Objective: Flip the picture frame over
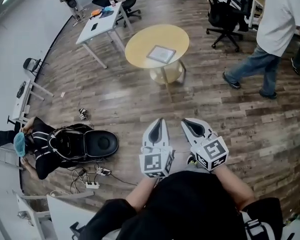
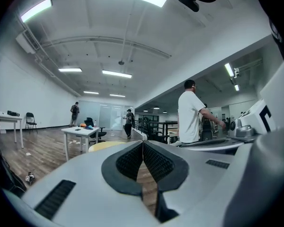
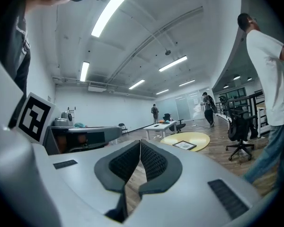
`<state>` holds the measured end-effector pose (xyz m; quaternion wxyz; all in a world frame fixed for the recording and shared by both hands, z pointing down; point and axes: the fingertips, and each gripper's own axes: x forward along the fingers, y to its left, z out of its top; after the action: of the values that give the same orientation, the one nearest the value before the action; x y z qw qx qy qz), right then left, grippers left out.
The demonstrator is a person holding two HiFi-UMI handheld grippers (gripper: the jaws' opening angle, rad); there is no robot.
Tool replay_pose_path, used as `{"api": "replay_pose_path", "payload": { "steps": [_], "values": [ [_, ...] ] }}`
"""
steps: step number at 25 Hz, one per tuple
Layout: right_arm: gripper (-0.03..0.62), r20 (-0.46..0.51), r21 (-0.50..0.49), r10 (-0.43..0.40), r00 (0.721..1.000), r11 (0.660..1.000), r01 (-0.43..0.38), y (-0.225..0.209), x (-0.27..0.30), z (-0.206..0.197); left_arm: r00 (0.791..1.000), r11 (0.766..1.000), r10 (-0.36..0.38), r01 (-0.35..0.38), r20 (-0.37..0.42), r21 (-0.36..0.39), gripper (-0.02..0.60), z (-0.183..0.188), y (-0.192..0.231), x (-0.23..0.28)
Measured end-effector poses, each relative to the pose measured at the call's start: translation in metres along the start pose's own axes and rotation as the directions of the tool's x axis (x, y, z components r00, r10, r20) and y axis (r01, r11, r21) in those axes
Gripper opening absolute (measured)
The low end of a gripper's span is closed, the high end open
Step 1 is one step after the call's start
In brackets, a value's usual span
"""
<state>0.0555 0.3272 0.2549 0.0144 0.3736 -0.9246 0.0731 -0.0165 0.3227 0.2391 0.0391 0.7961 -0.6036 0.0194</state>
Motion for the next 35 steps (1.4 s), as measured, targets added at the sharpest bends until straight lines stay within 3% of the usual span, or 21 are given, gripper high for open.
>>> {"api": "replay_pose_path", "payload": {
  "steps": [5,17,25,35],
  "values": [
    [0.020,0.015,0.046,-0.052,0.999,0.998,0.052,-0.051,-0.002,-0.003,0.999,0.999,0.032,-0.031,-0.020,0.021,0.023,-0.007,0.001,0.030],
    [0.020,0.006,0.081,-0.093,0.996,0.992,0.092,-0.120,0.028,-0.009,0.998,0.998,0.056,-0.055,-0.035,0.032,0.023,-0.018,0.014,0.092],
    [0.020,-0.021,0.076,-0.085,0.996,0.993,0.087,-0.162,0.094,-0.006,0.998,0.998,0.055,-0.055,-0.041,0.015,0.023,-0.017,0.049,0.157],
    [0.020,-0.086,0.051,-0.078,0.993,0.995,0.083,-0.209,0.215,0.007,0.998,0.999,0.044,-0.044,-0.051,-0.004,0.023,-0.005,0.127,0.256]
  ]
}}
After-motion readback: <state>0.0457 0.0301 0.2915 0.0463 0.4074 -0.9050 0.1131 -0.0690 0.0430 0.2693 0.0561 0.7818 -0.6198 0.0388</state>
